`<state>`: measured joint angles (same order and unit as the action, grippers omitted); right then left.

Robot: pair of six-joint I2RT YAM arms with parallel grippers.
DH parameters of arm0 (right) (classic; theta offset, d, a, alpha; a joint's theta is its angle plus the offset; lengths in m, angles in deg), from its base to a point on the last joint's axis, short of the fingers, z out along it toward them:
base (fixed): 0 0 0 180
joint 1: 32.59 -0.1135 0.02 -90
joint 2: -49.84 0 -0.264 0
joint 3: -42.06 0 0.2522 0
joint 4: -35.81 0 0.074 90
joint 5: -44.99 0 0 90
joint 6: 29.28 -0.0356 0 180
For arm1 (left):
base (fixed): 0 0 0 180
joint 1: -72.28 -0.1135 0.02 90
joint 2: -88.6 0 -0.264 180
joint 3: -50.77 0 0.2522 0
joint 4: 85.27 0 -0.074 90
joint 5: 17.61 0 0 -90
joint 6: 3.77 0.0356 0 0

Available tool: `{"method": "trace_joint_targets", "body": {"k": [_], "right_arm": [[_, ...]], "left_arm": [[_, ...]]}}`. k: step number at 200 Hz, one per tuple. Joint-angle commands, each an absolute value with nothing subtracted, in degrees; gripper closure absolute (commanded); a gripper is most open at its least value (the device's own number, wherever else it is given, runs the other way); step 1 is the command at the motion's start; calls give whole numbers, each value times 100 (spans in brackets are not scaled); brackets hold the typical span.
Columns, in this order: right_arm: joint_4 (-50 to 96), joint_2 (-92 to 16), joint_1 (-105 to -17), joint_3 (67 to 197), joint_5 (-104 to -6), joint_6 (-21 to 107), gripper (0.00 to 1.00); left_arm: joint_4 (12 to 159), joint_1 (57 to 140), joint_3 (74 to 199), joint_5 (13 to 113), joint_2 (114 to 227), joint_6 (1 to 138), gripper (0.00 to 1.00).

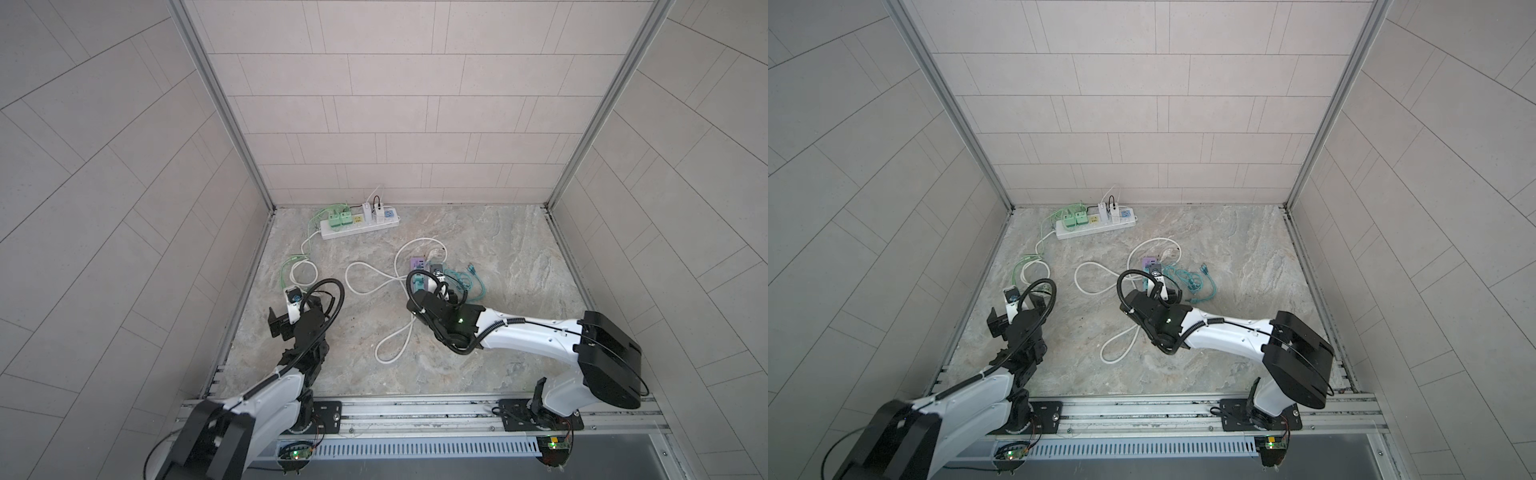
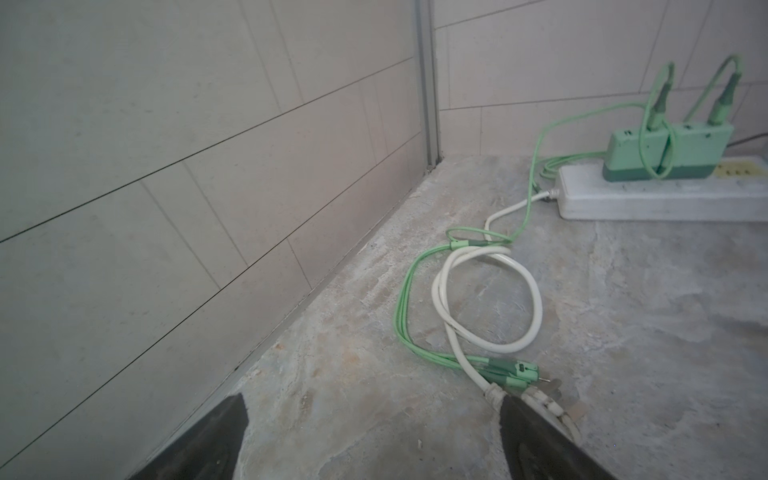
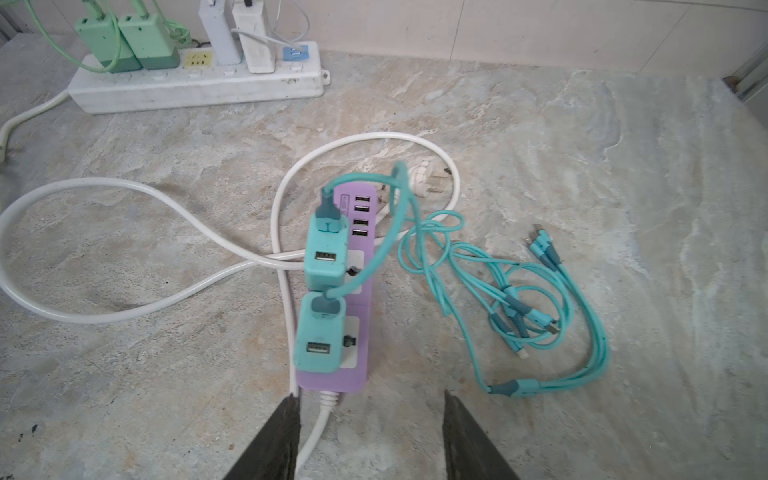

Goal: Insert the plug

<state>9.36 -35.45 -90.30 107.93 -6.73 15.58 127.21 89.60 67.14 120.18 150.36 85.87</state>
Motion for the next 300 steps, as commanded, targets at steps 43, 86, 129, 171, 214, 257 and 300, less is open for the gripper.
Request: {"method": "trace_joint_targets", "body": {"k": [43,86,129,171,214,257,300], "right_arm": [[828,-1937,-8639,9471,667,1730,42],[3110,-691,-7991,7827,1448,3482,1],[4172,185,-6614,7048,1161,4073,1],[3858,815,-5797,7063,534,5344,1],[5863,317,-4781,6340,-1039,6132,1],[7338,-1822,-4350,6649,-1390,5927,1],[10200,-4256,-4383,6587,-1757,6420,1]], "left_arm": [[15774,8912,7450,11101,17811,9552,2],[15796,8769,7380,10600,17872,9498,1],[15790,8635,7452,10447,18044,9402,0],[15797,8631,7445,10438,18031,9402,0],[15796,8618,7447,10420,18027,9397,0],[15794,8621,7460,10416,18045,9398,0],[15797,8544,7507,10283,18102,9353,0]]}}
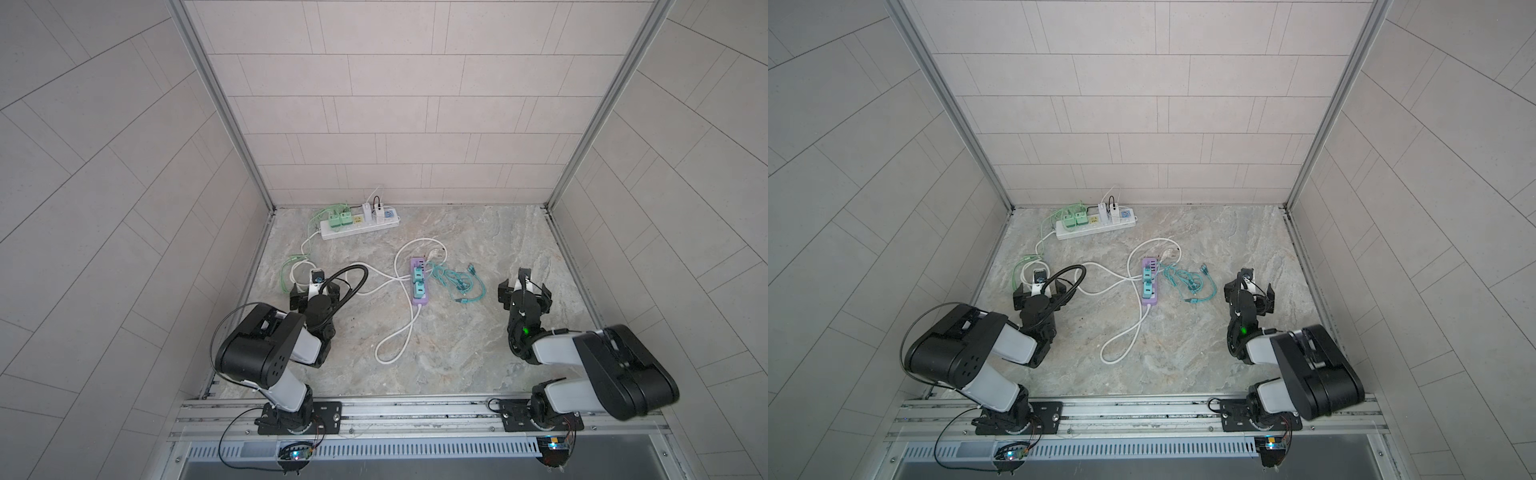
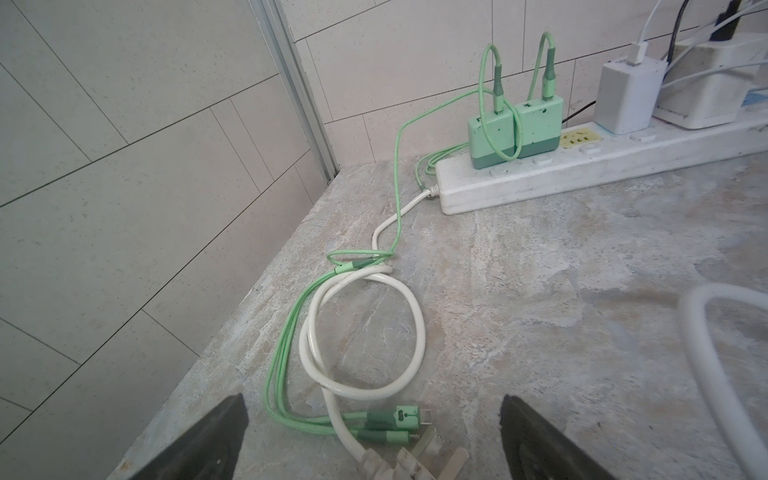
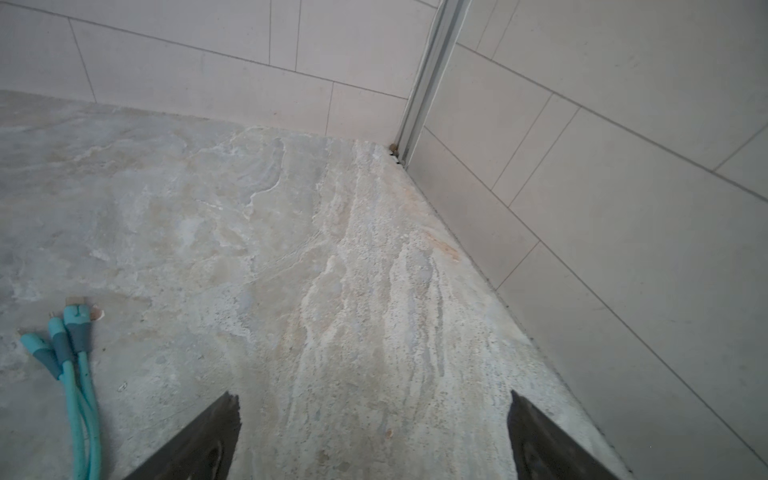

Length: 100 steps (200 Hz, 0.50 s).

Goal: Insert the plug

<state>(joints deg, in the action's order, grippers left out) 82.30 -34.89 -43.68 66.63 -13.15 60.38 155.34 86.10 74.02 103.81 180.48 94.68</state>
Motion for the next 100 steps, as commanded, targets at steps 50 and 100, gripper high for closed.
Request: {"method": "trace_joint_targets", "body": {"k": [50,100], "right_arm": [[9208,-4270,-4412,7122,-1454,6374,1],[8456,-4147,-4210,7410,-1717,6185,1]], "left_arm": [[15792,8535,7507,10277,18105,9353,0],[15794,8533,7503,10279,18106,9353,0]]}}
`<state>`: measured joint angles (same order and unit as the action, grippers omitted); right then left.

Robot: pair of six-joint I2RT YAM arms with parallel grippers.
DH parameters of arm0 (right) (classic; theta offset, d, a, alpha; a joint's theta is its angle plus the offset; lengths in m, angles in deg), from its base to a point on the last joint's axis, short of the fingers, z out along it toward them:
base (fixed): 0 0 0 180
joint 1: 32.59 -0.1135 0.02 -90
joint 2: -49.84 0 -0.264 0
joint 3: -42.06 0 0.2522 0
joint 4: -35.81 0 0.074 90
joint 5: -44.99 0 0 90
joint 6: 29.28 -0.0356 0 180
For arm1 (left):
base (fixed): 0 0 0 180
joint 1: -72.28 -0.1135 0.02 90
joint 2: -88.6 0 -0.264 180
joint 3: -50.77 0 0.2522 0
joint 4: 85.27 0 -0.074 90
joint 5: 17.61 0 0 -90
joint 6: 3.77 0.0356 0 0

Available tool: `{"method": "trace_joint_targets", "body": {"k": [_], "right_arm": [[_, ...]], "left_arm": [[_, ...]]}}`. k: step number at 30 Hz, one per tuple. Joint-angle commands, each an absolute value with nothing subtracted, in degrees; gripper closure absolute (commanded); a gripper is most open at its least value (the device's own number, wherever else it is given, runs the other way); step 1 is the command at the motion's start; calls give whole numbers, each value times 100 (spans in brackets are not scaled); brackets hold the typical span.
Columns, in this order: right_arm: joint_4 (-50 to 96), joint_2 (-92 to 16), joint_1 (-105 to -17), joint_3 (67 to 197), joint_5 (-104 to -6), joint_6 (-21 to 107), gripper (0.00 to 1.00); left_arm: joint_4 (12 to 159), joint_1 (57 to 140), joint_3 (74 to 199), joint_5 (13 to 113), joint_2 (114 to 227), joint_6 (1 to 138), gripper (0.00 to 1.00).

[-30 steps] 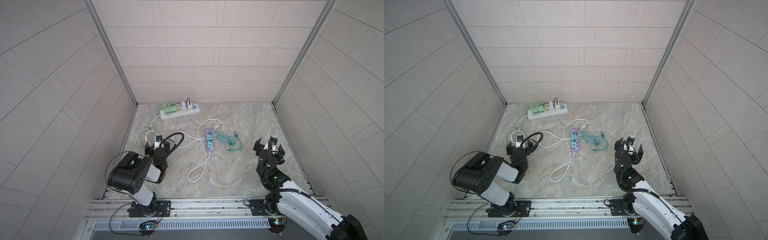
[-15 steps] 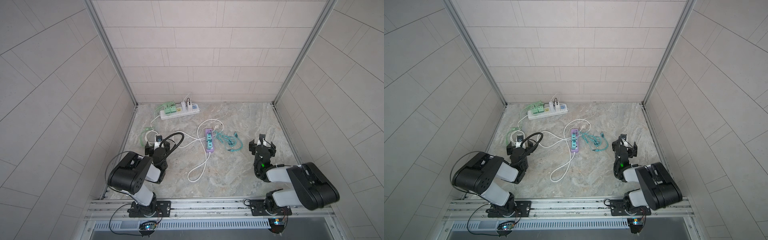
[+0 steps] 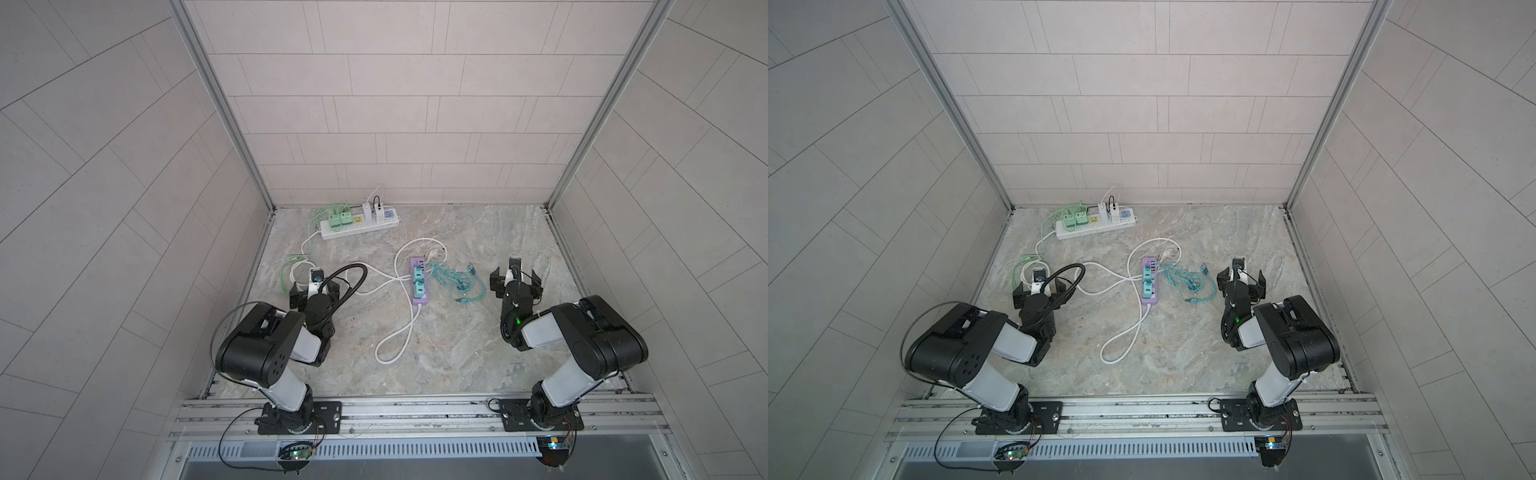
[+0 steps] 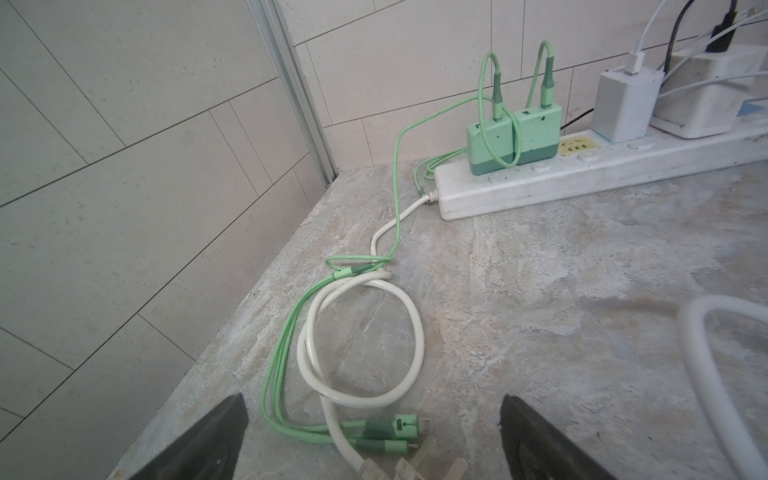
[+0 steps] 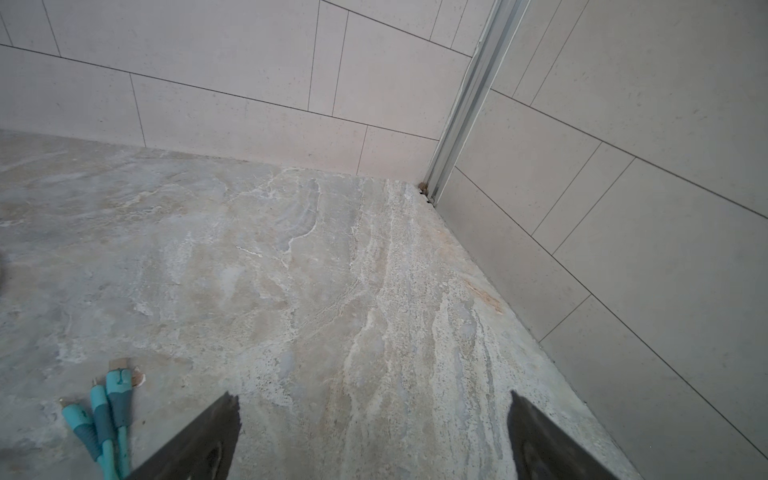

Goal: Insert the plug

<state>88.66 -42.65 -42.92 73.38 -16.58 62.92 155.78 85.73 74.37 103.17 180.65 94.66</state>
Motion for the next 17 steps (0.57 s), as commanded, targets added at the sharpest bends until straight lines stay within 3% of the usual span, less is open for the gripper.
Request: {"method": "trace_joint_targets", "body": {"k": [1,13,17], "right_arm": [[8459,-4147,-4209,7410,-1716,6186,1],[8468,-4148,-4209,7401,-1715,6186,1],[8471,-4148,-4213,7401,-1715,6186,1]], "left_arm": [[15795,8535,7505,10275,18106,9353,0],[15498,8271,7747,9773,18196,9292,0],[14029,7898,8393,9480,17926,8849,0]]}}
